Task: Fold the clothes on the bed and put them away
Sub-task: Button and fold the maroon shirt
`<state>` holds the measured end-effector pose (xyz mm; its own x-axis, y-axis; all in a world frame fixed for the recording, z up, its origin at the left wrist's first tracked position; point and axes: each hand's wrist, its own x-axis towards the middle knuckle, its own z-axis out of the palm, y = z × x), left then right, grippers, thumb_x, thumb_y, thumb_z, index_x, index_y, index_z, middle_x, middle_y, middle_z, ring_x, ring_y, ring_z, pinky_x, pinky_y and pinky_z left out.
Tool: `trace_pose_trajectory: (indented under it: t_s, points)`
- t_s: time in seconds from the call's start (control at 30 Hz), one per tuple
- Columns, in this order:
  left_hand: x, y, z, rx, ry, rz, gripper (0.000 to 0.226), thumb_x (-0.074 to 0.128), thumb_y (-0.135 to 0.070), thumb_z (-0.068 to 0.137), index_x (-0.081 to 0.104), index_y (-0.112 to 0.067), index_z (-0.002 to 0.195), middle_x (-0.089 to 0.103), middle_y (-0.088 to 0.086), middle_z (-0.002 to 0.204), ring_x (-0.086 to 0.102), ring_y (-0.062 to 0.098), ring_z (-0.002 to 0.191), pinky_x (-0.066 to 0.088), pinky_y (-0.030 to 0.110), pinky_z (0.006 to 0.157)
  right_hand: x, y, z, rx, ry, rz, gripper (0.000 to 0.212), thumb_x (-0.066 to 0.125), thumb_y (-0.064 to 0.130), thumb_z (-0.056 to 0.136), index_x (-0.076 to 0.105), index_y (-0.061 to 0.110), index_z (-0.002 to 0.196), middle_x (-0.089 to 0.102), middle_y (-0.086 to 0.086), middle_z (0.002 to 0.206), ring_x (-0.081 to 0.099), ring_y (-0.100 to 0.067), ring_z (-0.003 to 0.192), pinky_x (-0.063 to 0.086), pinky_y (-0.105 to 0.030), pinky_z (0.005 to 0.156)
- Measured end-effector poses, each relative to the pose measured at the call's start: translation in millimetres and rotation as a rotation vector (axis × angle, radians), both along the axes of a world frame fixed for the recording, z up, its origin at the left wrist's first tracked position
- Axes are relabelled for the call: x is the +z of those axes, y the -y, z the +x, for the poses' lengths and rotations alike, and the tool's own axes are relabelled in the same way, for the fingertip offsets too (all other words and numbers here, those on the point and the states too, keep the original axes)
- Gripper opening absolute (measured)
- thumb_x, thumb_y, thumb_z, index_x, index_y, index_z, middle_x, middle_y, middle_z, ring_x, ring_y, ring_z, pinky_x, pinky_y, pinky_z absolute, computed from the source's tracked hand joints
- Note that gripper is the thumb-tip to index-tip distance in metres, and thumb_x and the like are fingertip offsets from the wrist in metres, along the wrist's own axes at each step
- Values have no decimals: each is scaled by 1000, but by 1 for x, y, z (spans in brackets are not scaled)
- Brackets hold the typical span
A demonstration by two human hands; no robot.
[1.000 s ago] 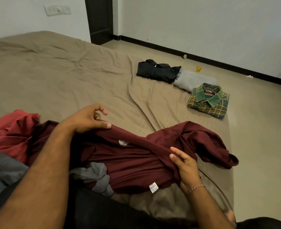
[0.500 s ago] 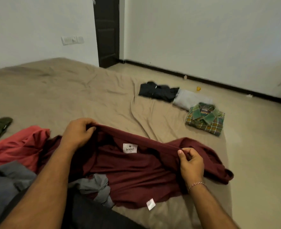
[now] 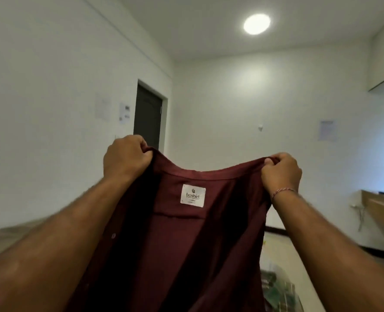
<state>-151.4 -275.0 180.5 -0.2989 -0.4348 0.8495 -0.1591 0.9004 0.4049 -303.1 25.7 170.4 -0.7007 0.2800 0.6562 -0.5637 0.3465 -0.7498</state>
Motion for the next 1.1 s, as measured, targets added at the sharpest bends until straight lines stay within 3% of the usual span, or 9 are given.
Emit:
trace_pose_trajectory:
  t_s: [0.27,0.37,0.47,0.53,0.67,0.8,0.9,1.0,1.1]
  points:
    - [183,-39,46,31,-249,-253,18,71,-40,86,72,-24,94,71,3,89,68,32,87,53,38,74,162,-57,53,-233,-221,-106,16,57,25,97,66,19,109,70,-11,113,63,-37,105,44,-35,82]
    - [200,-50,50,105,-176,-328,26,72,-46,87,72,-22,97,71,8,90,67,35,86,57,40,76,183,-73,66,-354,-248,-55,21,57,29,92,68,22,107,71,-9,110,64,-36,98,43,-35,77]
    - [203,-59,51,98,-117,-327,23,75,-44,80,71,-23,86,69,5,84,67,32,81,59,39,75,188,-77,69,-425,-270,28,19,57,29,90,68,21,104,71,-8,104,58,-33,85,42,-33,74]
    - [197,-63,48,-47,-92,-267,15,78,-37,73,68,-26,76,70,-1,82,67,26,81,58,36,75,180,-73,68,-410,-285,172,18,58,31,87,69,23,99,71,-6,99,57,-31,82,44,-32,72]
    - [172,-56,40,-443,154,-219,10,75,-16,75,72,-25,72,72,-6,76,69,13,77,53,29,72,152,-57,62,-209,-128,746,19,65,31,77,73,16,85,73,-3,87,69,-24,83,59,-34,73]
    - [130,-33,29,-767,407,-91,12,65,-18,76,77,-17,79,75,12,83,70,21,79,54,34,76,123,-41,45,-77,17,896,30,64,30,72,73,4,83,73,-10,82,66,-17,74,58,-33,69]
    - [100,-18,7,-811,489,4,16,63,-10,86,77,-12,81,74,16,86,70,23,81,56,35,80,104,-36,32,50,137,952,28,64,30,77,73,3,83,68,-8,77,58,-17,70,49,-29,65]
    - [59,-5,-22,-758,667,102,20,62,-3,92,78,-12,86,77,10,87,73,19,83,59,30,81,72,-28,22,143,344,1187,13,66,30,85,76,21,81,71,8,84,67,-13,83,57,-30,81]
    - [-15,11,-58,-584,787,204,13,69,-10,87,79,-19,86,78,2,86,75,17,87,59,28,79,2,-19,-13,84,440,1272,13,69,28,87,78,21,94,75,3,99,70,-17,95,60,-36,90]
